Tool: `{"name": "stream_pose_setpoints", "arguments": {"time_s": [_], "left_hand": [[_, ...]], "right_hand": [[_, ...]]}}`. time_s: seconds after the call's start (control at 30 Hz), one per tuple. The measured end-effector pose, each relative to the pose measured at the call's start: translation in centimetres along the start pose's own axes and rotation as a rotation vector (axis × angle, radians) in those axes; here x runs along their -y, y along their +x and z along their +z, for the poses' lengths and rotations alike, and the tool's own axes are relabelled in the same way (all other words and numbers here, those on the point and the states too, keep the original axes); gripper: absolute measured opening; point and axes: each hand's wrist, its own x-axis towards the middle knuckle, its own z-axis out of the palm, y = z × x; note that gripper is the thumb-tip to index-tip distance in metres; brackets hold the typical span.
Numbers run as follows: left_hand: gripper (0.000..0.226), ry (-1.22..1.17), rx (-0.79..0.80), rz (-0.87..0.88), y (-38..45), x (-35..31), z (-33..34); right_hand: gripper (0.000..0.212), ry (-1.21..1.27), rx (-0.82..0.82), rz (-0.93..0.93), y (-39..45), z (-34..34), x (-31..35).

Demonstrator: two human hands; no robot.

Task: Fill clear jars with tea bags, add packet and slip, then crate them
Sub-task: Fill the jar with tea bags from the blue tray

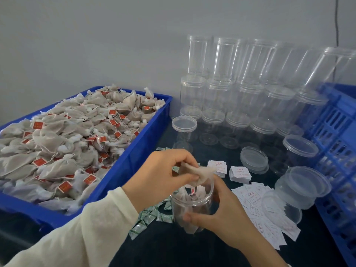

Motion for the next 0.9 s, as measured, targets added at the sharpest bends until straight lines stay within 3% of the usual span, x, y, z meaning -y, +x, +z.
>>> {"name": "stream_pose_setpoints", "arguments": {"time_s": [0.1, 0.33, 0.47, 0.6, 0.8, 0.9], "left_hand": [[0.01, 0.183, 0.056, 0.182, -0.2, 0.4, 0.5], [0.006, 0.384, 0.379, 0.26, 0.8, -0.2, -0.5], [0.016, 0.467, 0.589, 0.293, 2.1, -1.1, -0.7], [0.021, 0.695, 0.659, 0.395, 2.8, -1.4, 0.0], [0.025, 0.799, 0.898, 0.267, 3.6, -2.0, 1.4], [0.029, 0.824, 0.869, 0.231, 3.4, -2.4, 1.2]], "right_hand": [[0.077, 0.02, -0.002, 0.007, 0.0, 0.0, -0.2], [0.087, 0.029, 0.01, -0.026, -0.1, -0.2, -0.2], [0.088, 0.052, 0.026, -0.041, 0.0, -0.2, 0.0], [0.087, 0.033, 0.021, -0.031, 0.1, -0.2, 0.2], [0.087, 0.019, 0.013, -0.022, -0.1, -0.1, 0.6], [0.086, 0.007, 0.021, -0.015, -0.1, -0.2, 0.5]]}}
